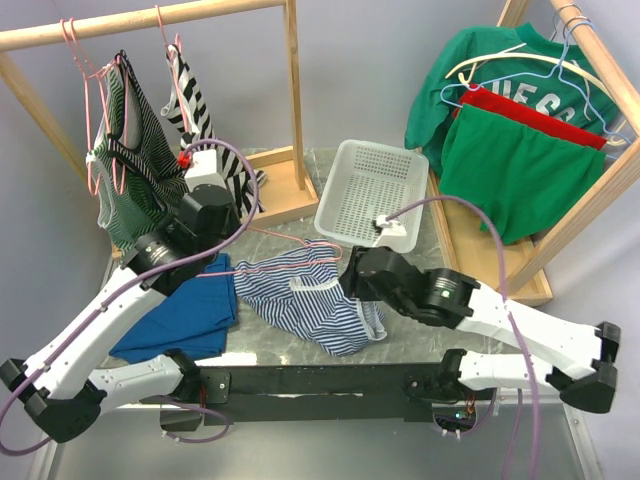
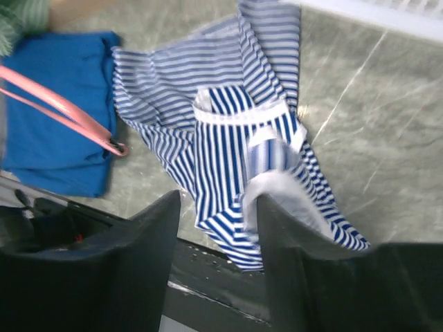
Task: Remove the tank top from the hanger
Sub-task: Remove the tank top from the hanger, then place the hanger at the clothesline.
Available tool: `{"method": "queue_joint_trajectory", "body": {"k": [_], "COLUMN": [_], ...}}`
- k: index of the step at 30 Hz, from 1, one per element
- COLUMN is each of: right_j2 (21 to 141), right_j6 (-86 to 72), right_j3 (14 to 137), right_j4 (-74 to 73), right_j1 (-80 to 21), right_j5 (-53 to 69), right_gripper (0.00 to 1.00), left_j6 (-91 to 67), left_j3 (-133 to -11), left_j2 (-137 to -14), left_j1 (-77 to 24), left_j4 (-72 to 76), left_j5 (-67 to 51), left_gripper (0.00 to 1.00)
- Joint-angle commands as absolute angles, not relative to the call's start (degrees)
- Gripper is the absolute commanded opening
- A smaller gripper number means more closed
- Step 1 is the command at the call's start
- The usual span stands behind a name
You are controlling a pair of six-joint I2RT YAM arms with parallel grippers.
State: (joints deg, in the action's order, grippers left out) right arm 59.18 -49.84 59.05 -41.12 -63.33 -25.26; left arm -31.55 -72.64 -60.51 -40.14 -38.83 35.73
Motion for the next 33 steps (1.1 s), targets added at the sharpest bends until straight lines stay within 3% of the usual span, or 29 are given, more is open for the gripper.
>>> {"method": "queue_joint_trajectory", "body": {"k": [1,7,16,20,25,29,30,33], "right_j2": [48.82,40.87,57.12,57.74,57.22,57.57,58.00,60.02], "right_j6": [-49.22,-40.97,-28.48,-27.07,-27.60,-27.95,-27.95,-27.33], "right_j3": [61.18,59.94,69.17,67.68,65.92,65.48,65.83,66.88], "right_j4": [-40.08,-34.30,-35.07,-32.35,-30.15,-30.32,-30.84,-32.07], "right_j1": [-63.02,-63.19,-63.19,-63.19,-63.19,-63.19,-63.19,-63.19], "right_j5": [-30.67,-23.66,-7.03,-3.44,-1.41,-0.53,-0.35,1.58], "right_gripper": [0.62,0.70,0.75,0.75,0.59,0.33,0.23,0.20], "left_j6": [-28.83,-24.28,-16.18,-15.03,-14.59,-14.33,-14.33,-14.15], "left_j3": [-72.69,-70.67,-69.00,-68.73,-67.94,-67.94,-67.85,-68.11], "left_j2": [-59.33,-60.03,-59.86,-58.89,-58.62,-59.06,-59.15,-59.50], "left_j1": [-40.25,-40.25,-40.43,-40.60,-40.69,-40.87,-40.96,-40.96], "left_j4": [-35.78,-29.63,-21.10,-20.66,-20.13,-20.30,-20.22,-20.04], "left_j5": [33.58,23.93,1.61,-0.88,-2.46,-3.08,-3.25,-3.69], "left_gripper": [0.01,0.01,0.01,0.01,0.01,0.01,0.01,0.01]}}
